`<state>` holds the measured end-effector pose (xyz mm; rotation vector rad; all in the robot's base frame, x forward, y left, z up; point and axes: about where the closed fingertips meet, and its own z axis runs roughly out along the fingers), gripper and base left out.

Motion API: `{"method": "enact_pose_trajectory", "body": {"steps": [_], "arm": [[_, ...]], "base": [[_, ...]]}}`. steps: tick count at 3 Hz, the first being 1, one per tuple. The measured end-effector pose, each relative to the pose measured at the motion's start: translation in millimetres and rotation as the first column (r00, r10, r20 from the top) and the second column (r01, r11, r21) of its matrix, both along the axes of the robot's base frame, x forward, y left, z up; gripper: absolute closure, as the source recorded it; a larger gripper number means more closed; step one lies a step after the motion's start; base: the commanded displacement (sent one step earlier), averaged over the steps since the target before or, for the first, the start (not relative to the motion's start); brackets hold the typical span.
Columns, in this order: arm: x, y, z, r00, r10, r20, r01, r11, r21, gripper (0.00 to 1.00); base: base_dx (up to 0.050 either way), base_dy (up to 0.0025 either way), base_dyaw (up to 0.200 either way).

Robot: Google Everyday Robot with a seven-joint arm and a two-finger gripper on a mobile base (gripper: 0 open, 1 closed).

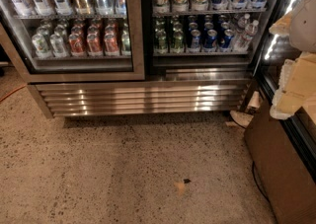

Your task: Close right fridge door

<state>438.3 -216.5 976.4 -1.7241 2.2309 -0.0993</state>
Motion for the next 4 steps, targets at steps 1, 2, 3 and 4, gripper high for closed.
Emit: {"method": "enact_pose_trajectory", "body": {"steps": [1,2,3,4], "arm": [[0.0,0.0,0.0,1.0,0.0,0.0,0.0,1.0,0.0,0.0],[0.0,0.0,0.0,1.0,0.0,0.0,0.0,1.0,0.0,0.0],[0.0,0.0,0.0,1.0,0.0,0.0,0.0,1.0,0.0,0.0],[0.0,0.0,0.0,1.0,0.0,0.0,0.0,1.0,0.0,0.0]], "base": [[0.05,0.0,0.0],[0.0,0.0,-0.2],[0.0,0.00006,-0.201],[0.0,-0.00011,-0.199]]}}
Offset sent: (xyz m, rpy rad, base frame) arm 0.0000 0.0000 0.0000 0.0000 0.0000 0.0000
